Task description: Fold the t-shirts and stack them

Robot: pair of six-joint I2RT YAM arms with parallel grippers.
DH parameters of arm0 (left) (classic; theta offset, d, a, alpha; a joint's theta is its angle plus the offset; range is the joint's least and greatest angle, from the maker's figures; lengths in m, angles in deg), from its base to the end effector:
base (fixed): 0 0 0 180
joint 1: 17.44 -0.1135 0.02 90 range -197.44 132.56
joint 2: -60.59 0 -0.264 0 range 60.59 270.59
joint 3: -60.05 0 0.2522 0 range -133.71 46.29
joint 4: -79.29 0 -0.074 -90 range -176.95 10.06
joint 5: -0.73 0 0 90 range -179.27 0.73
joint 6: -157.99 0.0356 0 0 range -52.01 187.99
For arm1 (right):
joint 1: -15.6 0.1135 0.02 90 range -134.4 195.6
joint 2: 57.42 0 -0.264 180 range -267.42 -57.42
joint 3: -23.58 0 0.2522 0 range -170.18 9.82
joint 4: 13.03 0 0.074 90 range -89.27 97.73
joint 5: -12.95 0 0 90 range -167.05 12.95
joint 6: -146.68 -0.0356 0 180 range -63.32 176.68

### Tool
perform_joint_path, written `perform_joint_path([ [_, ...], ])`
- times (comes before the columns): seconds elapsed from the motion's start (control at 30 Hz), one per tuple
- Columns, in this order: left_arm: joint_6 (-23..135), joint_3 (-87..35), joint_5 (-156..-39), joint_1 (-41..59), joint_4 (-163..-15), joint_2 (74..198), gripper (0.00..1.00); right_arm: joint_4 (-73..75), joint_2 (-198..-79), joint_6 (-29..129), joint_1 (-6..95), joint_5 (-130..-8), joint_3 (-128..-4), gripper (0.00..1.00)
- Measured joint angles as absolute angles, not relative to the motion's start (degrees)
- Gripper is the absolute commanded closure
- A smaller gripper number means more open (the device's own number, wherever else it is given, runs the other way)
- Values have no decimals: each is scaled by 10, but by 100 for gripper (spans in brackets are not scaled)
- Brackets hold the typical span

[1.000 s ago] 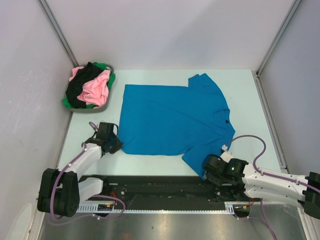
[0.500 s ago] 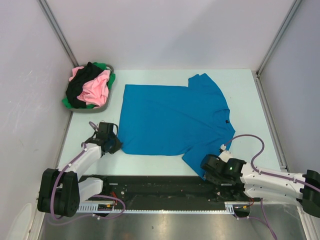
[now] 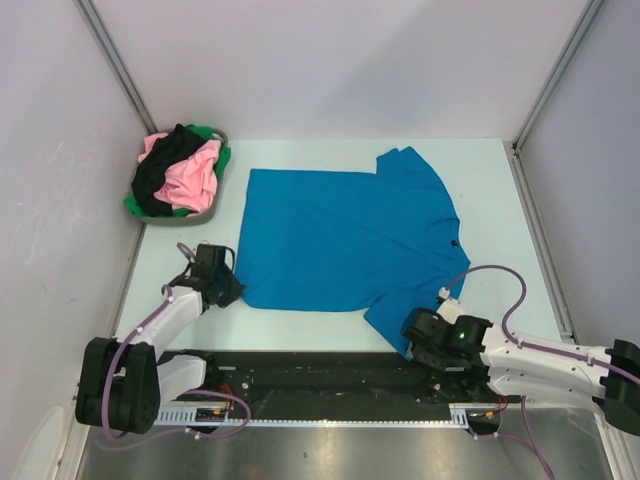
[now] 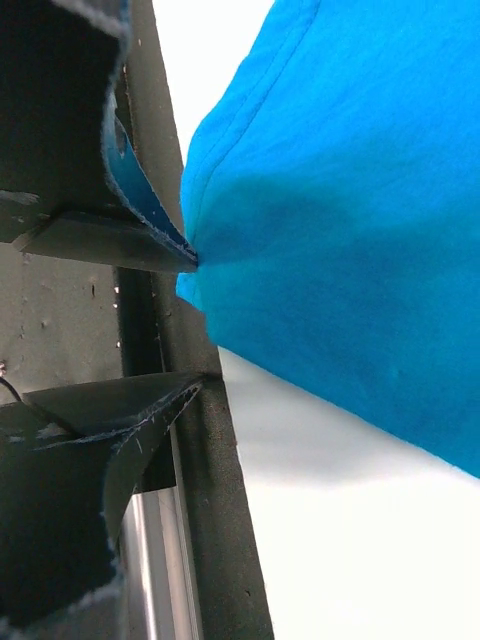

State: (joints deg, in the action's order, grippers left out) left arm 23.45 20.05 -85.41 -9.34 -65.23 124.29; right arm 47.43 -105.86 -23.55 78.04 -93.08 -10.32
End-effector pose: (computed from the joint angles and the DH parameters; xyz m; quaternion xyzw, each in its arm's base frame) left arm 0.1885 -0.0244 0.1547 -0.3098 0.9124 -0.0886 0.2524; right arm 0.0628 0.0992 0.1432 0.1698 0.9671 0.0782 0.1723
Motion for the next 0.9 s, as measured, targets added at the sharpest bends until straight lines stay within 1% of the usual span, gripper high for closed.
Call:
perform_joint_path([
  [0.17, 235, 201, -855, -93, -652, 1238, 100, 483, -1037, -233, 790, -960, -119, 52],
  [0.4, 235, 201, -855, -94, -650, 1229, 100, 461, -1015, -245, 819, -1009, -147, 51],
  [0.5, 235, 201, -855, -94, -649, 1229, 100, 461, -1024, -247, 820, -1019, -147, 49],
  [0.6, 235, 201, -855, -94, -649, 1229, 100, 460, -1032, -247, 821, -1023, -147, 43],
  [0.63, 235, 201, -855, -94, -649, 1229, 100, 459, -1033, -247, 821, -1023, -147, 40],
  [0.67, 235, 201, -856, -94, -649, 1229, 100, 458, -1033, -247, 821, -1023, -147, 39],
  [0.9, 235, 201, -856, -94, -649, 1229, 100, 463, -1033, -247, 823, -1018, -147, 40],
])
